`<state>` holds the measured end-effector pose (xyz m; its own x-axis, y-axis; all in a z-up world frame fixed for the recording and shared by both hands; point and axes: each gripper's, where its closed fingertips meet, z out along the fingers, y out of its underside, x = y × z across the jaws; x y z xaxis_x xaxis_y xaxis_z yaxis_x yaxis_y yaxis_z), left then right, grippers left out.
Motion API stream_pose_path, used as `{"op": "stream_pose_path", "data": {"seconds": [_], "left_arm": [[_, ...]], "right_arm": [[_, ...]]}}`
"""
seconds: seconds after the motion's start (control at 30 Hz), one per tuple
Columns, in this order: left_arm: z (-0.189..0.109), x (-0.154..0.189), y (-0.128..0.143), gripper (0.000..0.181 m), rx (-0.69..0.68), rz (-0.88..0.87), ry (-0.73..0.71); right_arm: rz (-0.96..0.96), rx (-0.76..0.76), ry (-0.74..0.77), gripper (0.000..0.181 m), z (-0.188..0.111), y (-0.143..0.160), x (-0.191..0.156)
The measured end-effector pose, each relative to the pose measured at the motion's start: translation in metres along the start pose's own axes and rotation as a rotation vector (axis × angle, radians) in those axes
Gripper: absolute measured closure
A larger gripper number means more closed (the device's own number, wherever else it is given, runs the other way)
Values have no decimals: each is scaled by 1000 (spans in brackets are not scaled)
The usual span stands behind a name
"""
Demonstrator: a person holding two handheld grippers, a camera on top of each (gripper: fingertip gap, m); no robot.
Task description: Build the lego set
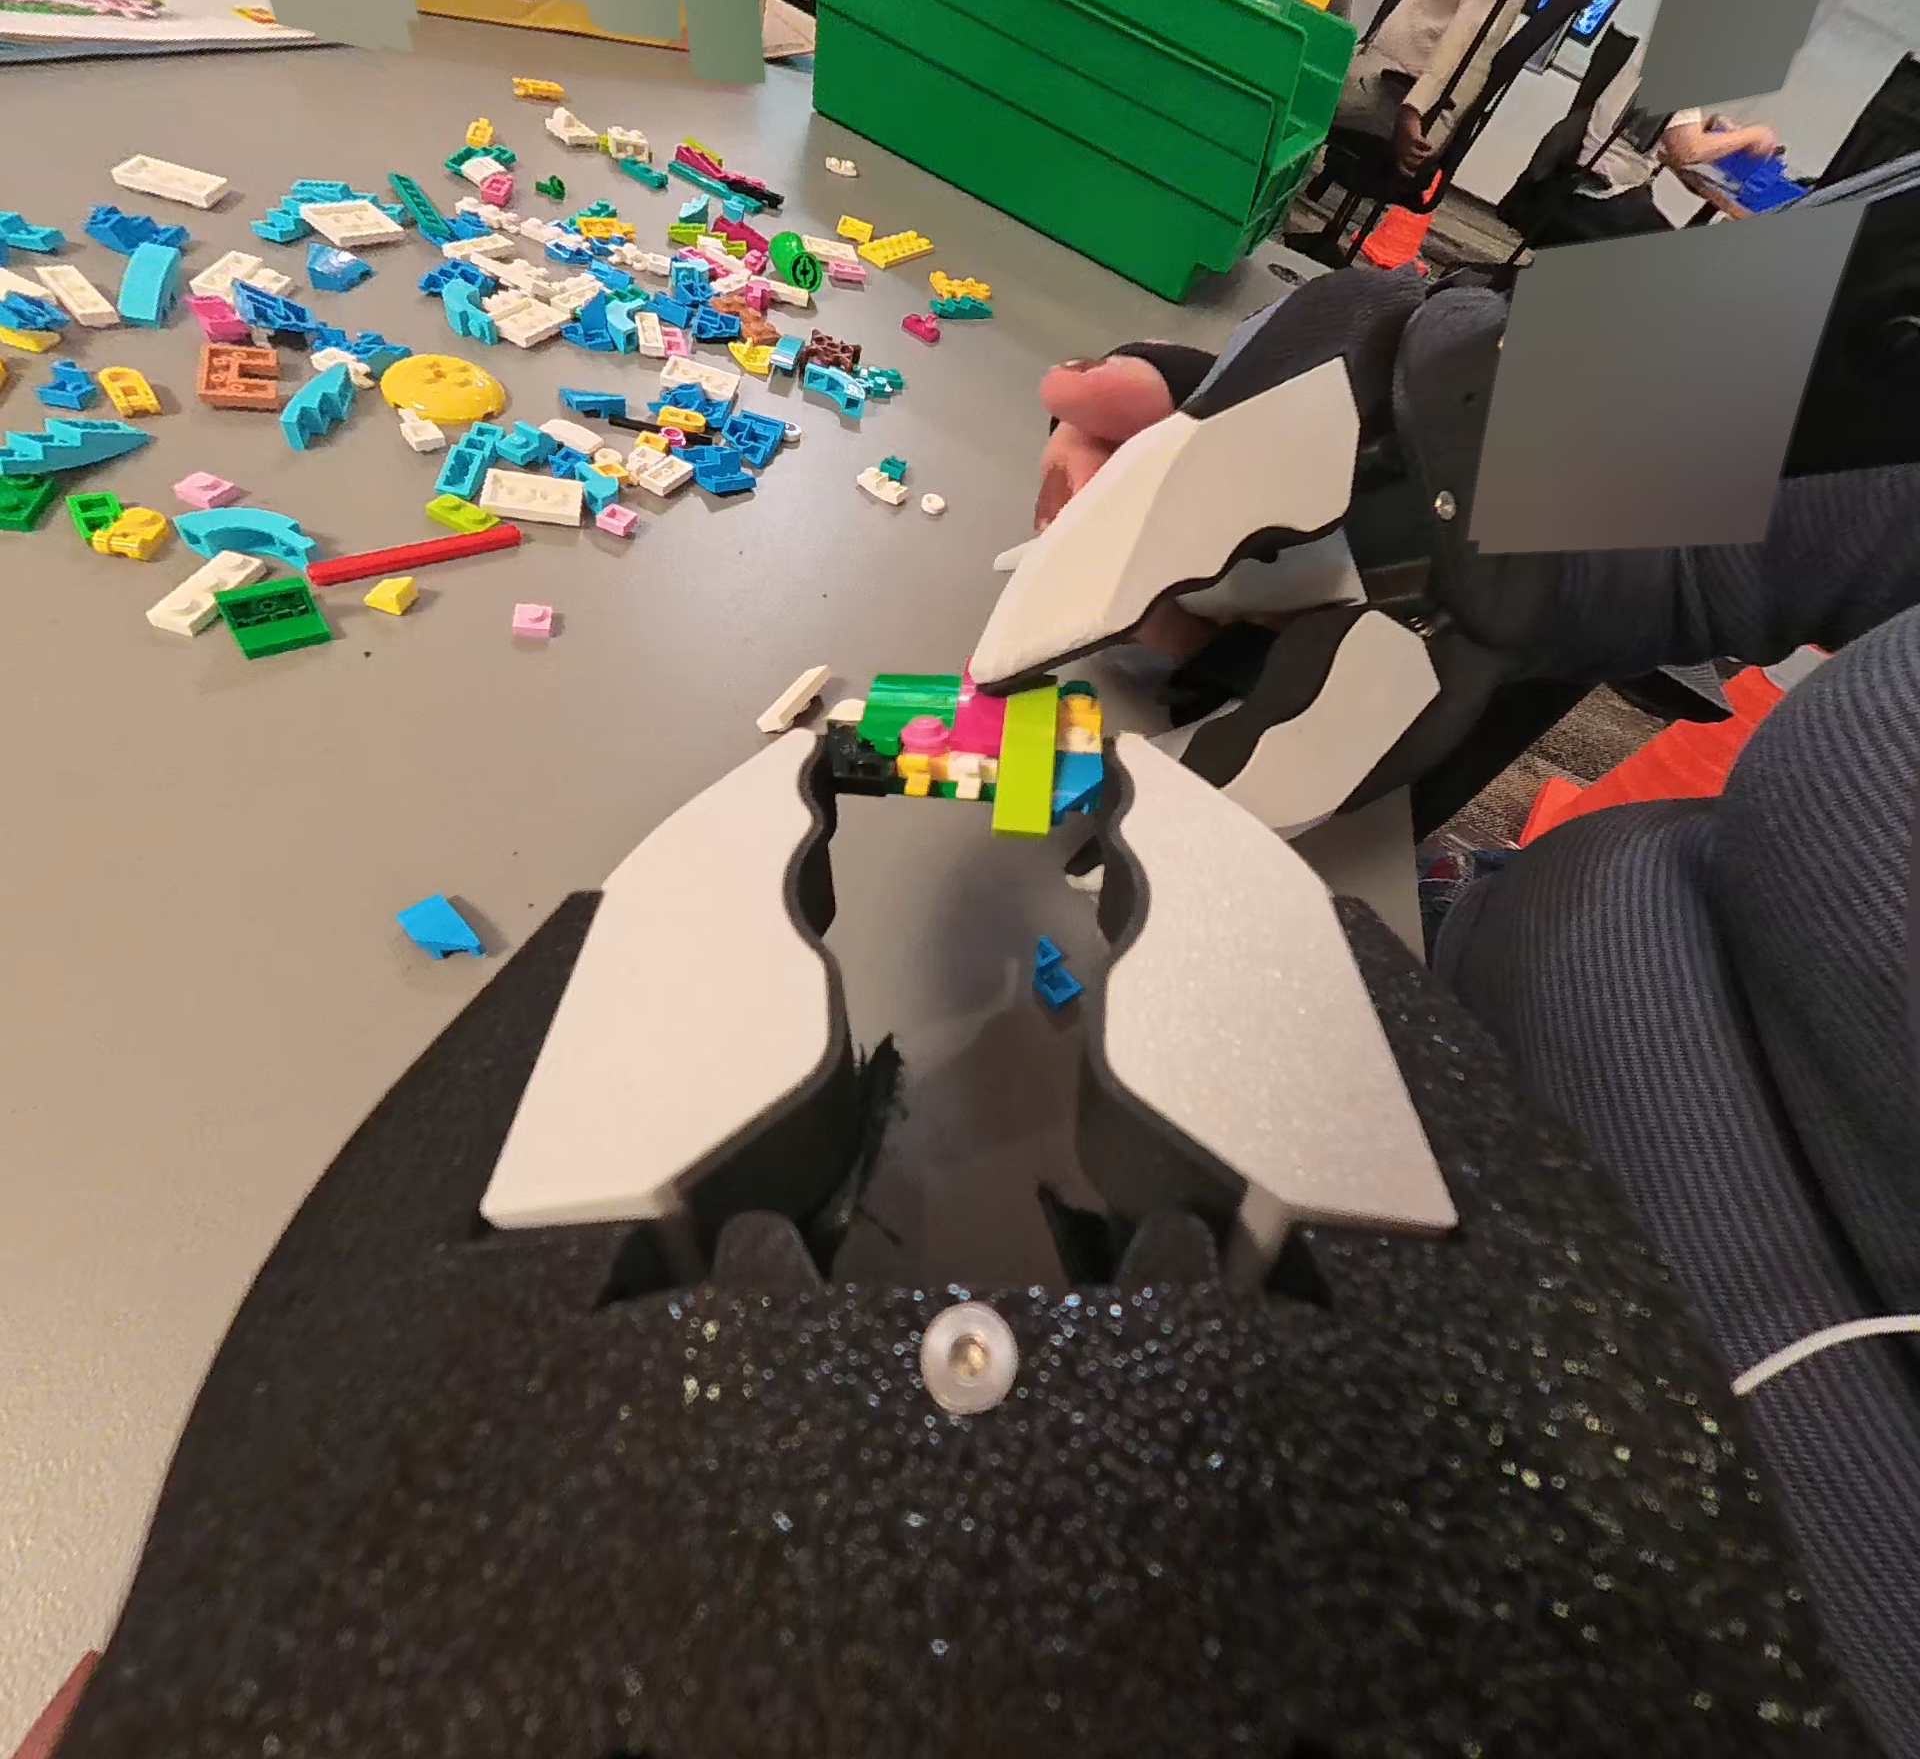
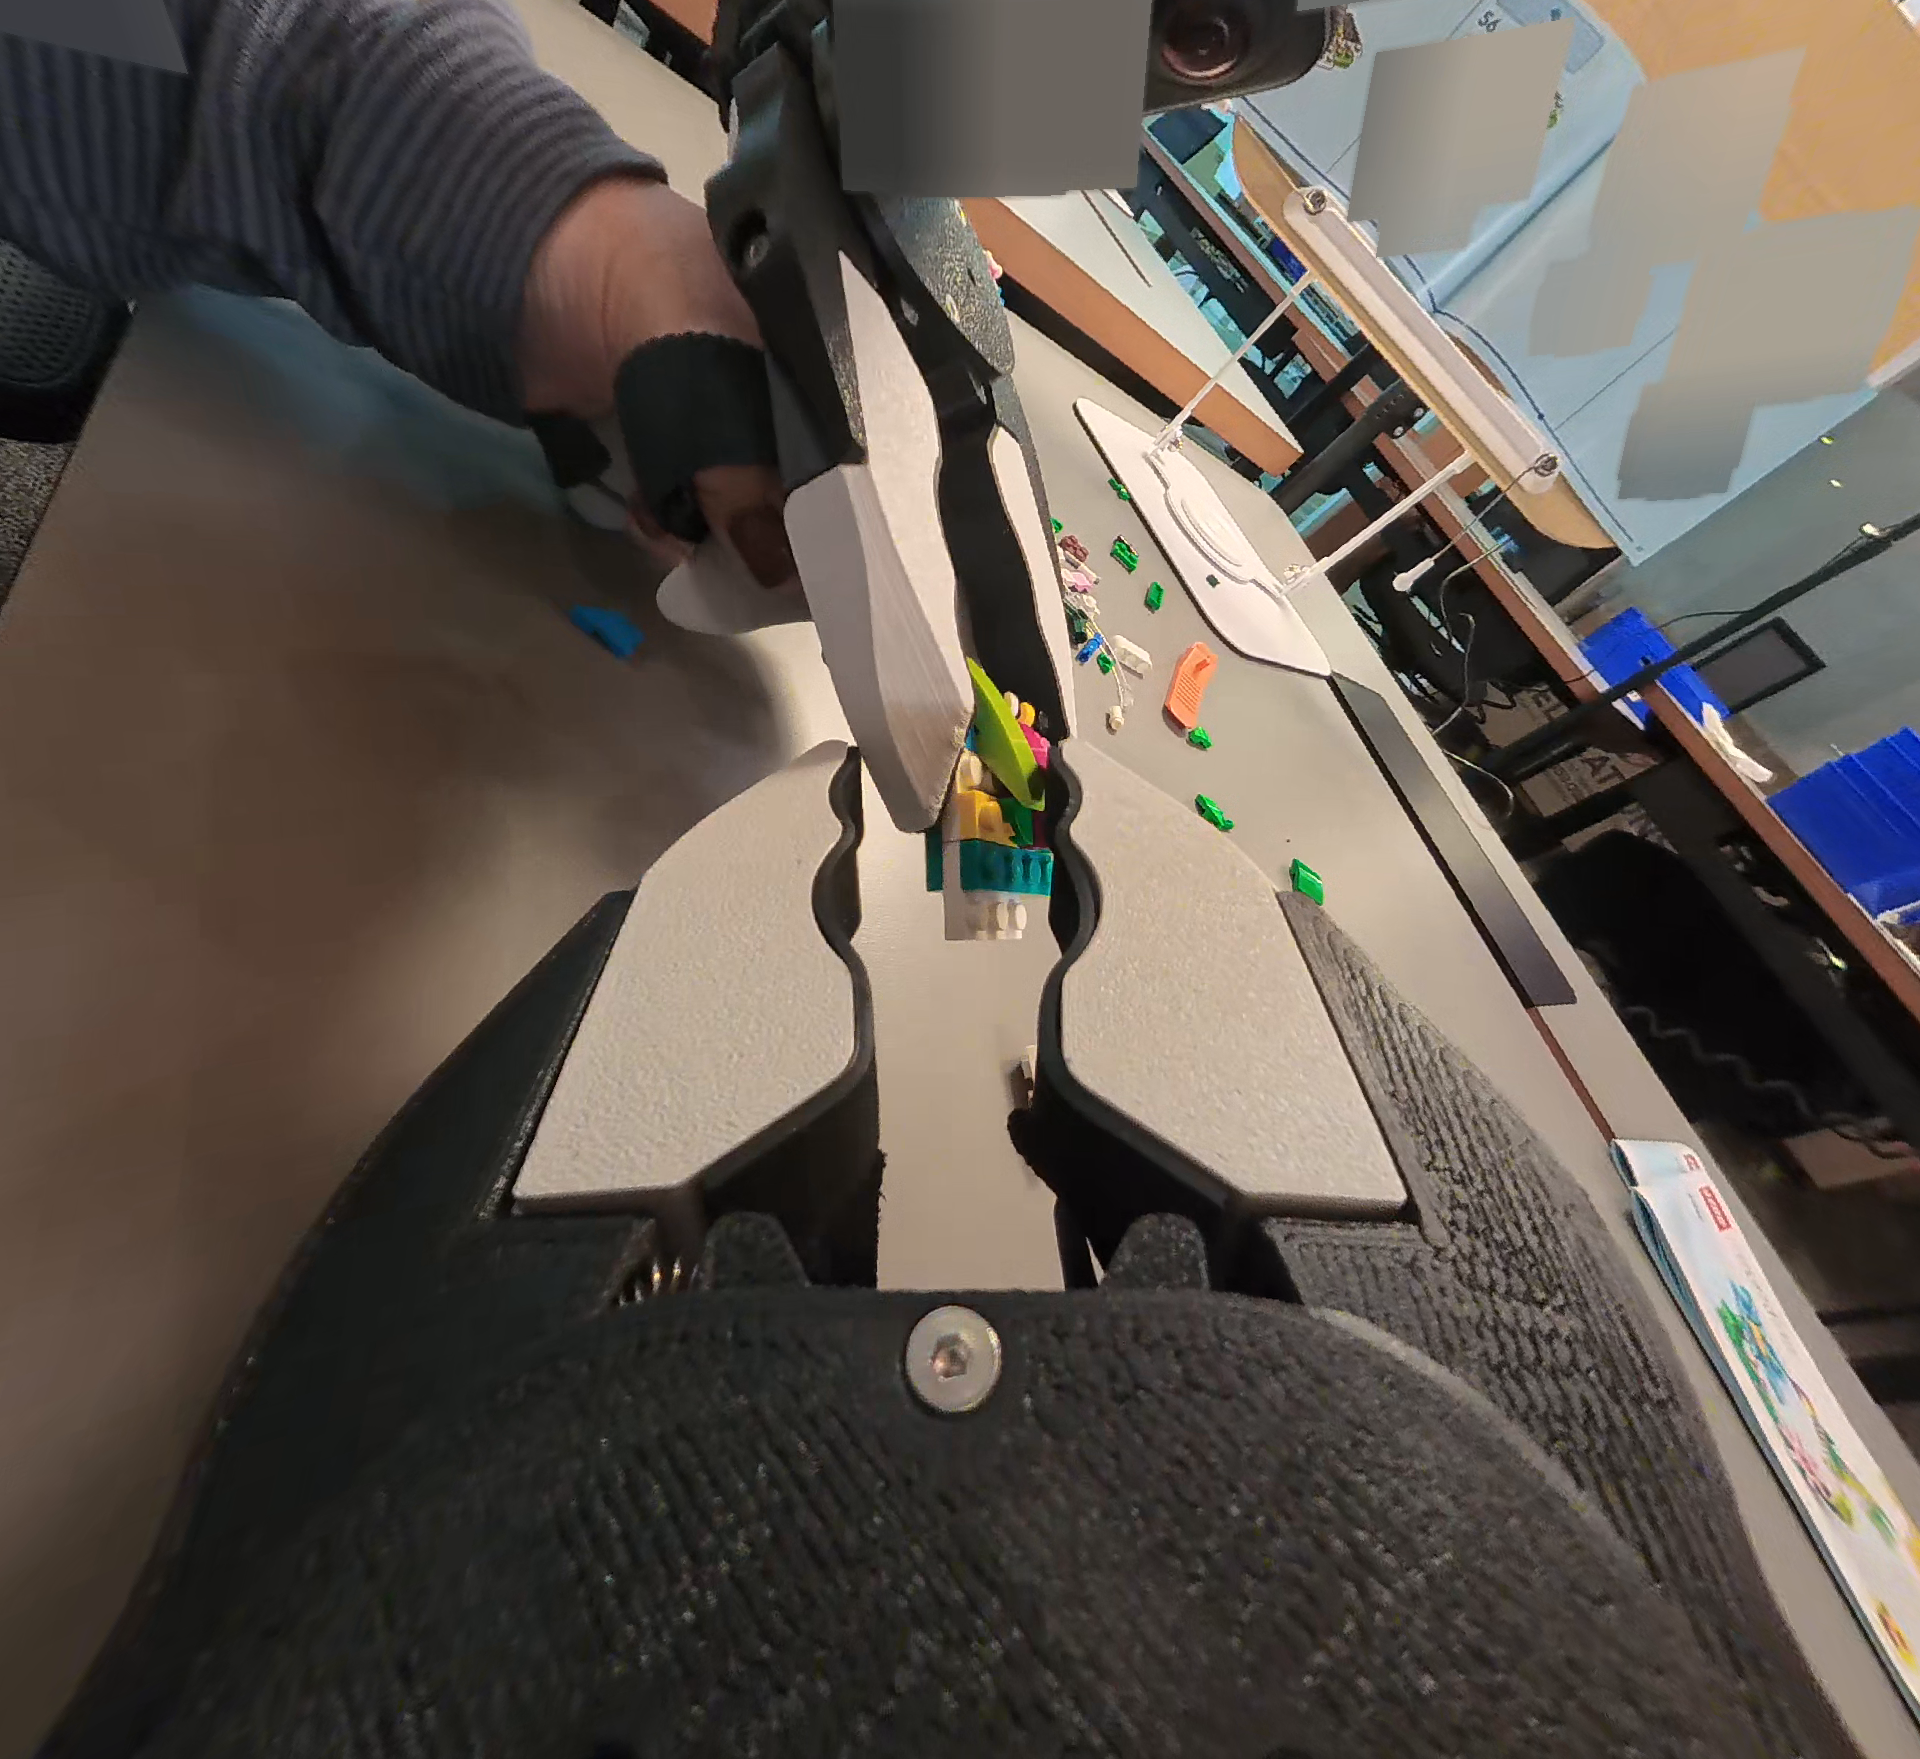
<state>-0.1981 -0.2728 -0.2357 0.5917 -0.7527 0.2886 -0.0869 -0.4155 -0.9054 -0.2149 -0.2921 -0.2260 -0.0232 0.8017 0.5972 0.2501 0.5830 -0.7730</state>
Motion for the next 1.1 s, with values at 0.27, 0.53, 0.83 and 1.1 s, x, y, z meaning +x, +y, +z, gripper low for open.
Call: {"op": "stream_pose_path", "data": {"seconds": [0.27, 0.53, 0.83, 1.1], "left_arm": [[0, 3, 0, 133, -1, 7, 20], [2, 4, 3, 133, -22, 33, 9], [11, 9, 14, 133, -115, 139, -13], [12, 14, 16, 133, -131, 196, -4]], "right_arm": [[1, 22, -29, 149, -1, -2, -3], [-64, 65, -104, 140, -11, -3, -8], [185, 1, -351, 151, -30, 4, 9], [383, -61, -578, 166, -31, 2, -2]]}}
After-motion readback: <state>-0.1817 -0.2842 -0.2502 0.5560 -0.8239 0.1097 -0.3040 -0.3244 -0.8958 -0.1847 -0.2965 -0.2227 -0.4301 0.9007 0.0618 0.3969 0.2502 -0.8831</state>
